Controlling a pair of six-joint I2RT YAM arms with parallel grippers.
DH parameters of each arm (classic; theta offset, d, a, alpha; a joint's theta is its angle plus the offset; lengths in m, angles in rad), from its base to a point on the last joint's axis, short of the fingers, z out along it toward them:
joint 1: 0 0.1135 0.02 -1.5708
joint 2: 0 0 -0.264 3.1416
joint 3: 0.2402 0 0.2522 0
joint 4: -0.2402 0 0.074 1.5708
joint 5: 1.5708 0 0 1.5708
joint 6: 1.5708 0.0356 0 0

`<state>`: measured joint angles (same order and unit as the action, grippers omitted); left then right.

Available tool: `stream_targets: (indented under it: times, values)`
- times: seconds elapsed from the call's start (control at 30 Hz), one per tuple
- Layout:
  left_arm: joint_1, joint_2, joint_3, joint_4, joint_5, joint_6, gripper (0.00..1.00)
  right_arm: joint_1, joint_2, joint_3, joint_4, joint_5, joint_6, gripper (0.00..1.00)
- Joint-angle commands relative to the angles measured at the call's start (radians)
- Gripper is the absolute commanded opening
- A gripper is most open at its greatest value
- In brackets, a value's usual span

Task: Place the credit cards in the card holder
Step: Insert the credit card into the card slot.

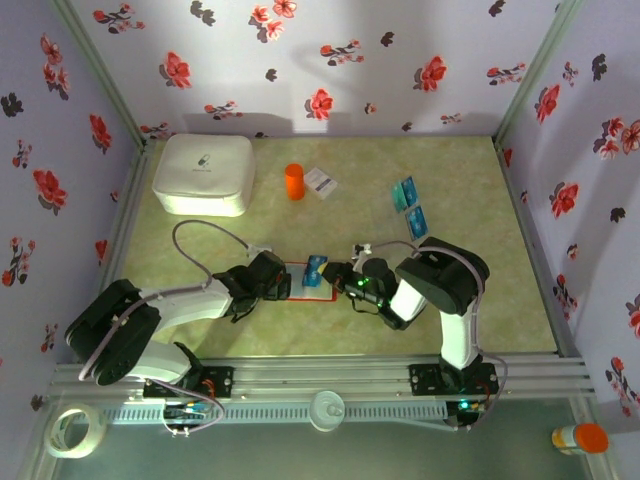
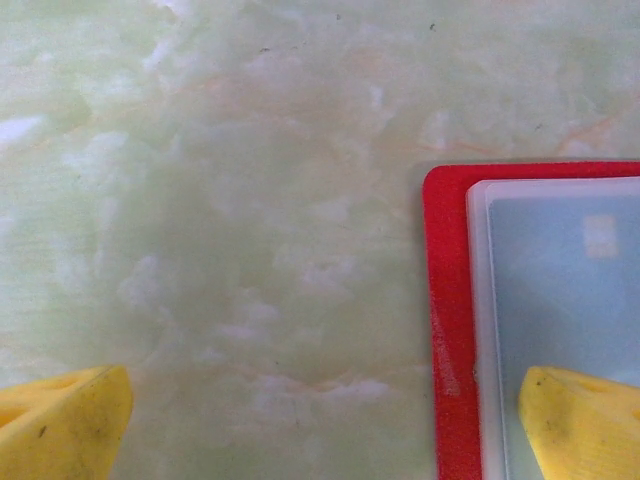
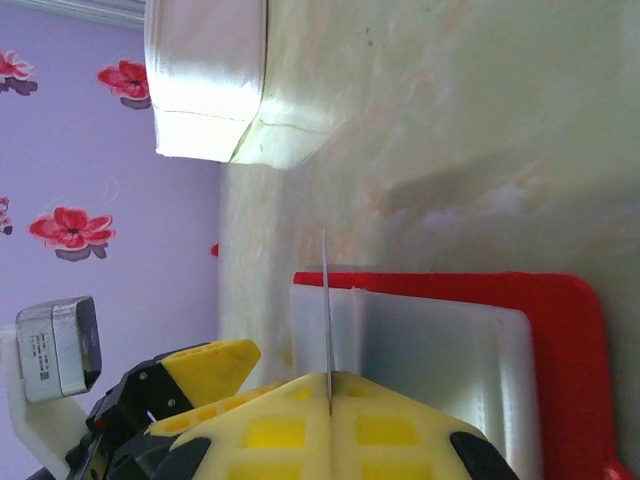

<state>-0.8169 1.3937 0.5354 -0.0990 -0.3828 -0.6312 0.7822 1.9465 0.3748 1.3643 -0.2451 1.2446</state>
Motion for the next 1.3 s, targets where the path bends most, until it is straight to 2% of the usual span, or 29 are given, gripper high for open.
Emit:
stream_targets:
  times: [0.0,0.33,0.7,1.27]
  values:
    - [0.001,0.004,-0.018,-0.096,-0.028,-0.016,1.0,0.014,0.006,0.025,0.023,-0.042,-0.022,0.0]
    - [0.001,-0.008,-0.028,-0.093,-0.033,-0.024,1.0,0.013,-0.019,0.016,0.015,-0.023,-0.033,0.0]
    - [0.001,-0.01,-0.028,-0.094,-0.031,-0.024,1.0,0.013,0.02,0.025,-0.006,-0.036,-0.023,0.0]
    - [-0.002,-0.002,-0.03,-0.09,-0.031,-0.03,1.0,0.022,-0.105,0.081,-0.446,-0.086,-0.102,0.0]
